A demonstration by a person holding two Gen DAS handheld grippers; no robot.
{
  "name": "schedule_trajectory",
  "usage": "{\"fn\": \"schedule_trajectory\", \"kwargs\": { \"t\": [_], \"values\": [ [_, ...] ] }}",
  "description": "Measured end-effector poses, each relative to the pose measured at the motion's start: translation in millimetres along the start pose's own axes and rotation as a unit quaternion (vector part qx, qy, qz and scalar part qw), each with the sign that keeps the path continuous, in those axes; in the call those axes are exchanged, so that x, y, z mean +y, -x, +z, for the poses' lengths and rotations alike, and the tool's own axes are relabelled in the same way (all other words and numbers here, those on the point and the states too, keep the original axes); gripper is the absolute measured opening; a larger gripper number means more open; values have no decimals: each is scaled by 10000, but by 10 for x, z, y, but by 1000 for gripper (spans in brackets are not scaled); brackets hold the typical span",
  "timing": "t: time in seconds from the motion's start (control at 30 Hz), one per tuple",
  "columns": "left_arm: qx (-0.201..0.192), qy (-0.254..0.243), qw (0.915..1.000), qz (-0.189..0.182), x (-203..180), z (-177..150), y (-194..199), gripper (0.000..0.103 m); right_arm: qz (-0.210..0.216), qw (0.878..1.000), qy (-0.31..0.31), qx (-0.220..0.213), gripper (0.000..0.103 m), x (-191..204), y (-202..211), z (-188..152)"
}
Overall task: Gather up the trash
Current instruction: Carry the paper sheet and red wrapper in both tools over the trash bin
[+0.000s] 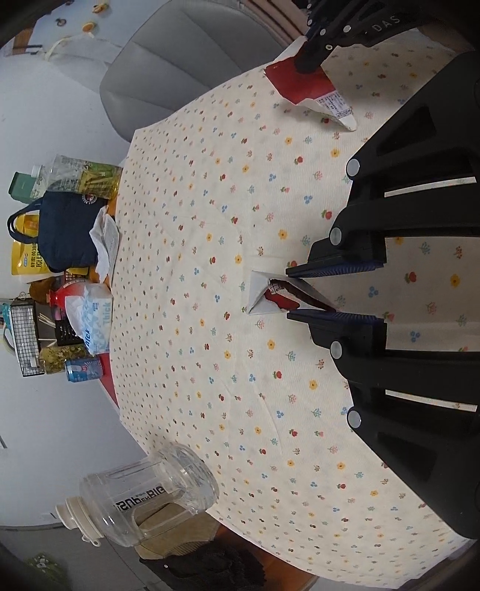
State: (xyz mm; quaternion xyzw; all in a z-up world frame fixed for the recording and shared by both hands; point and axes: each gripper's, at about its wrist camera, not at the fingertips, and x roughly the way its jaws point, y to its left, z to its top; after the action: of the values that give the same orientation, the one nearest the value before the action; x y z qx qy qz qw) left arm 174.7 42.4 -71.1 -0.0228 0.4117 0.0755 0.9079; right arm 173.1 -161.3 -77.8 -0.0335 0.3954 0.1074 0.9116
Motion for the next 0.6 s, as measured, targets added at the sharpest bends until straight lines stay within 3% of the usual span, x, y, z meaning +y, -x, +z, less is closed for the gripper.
{"fn": "schedule_trajectory", "kwargs": {
  "t": [0.6],
  "values": [
    [-269,-208,9989,-322,-250,-108,396,17,-103,9995,-148,-249,3,-69,523,-196]
  ]
}}
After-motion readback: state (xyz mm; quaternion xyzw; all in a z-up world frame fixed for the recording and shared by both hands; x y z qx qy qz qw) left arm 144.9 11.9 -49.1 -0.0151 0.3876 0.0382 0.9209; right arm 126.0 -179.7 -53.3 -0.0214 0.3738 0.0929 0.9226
